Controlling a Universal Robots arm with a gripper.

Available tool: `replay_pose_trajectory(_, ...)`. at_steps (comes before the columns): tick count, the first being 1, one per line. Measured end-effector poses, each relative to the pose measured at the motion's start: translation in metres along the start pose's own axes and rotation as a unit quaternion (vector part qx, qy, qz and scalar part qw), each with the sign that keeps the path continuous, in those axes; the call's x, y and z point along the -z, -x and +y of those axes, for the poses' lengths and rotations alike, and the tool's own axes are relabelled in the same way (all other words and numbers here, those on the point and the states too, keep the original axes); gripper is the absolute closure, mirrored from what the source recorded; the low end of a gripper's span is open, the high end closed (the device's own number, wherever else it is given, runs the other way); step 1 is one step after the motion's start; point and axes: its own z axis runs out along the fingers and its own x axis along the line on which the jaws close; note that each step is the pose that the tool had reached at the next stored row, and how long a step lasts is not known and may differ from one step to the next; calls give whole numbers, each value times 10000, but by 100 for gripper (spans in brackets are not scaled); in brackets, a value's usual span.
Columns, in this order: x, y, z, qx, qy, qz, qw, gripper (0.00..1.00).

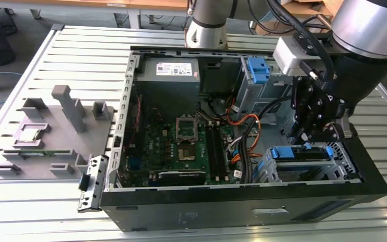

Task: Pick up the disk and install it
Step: 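Insert the first disk wire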

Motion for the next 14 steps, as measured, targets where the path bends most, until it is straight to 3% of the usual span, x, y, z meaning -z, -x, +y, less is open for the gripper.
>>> replay_pose_trajectory(4,2,0,0,0,16,1,10000,76)
replay_pose_trajectory(5,2,-2,0,-1,16,-11,10000,76)
replay_pose_trajectory(7,1,-1,0,-50,14,-86,9999,76)
replay_pose_trajectory(9,2,0,0,-155,16,-121,9998,76)
replay_pose_trajectory(14,1,-1,0,-444,26,-130,9989,76)
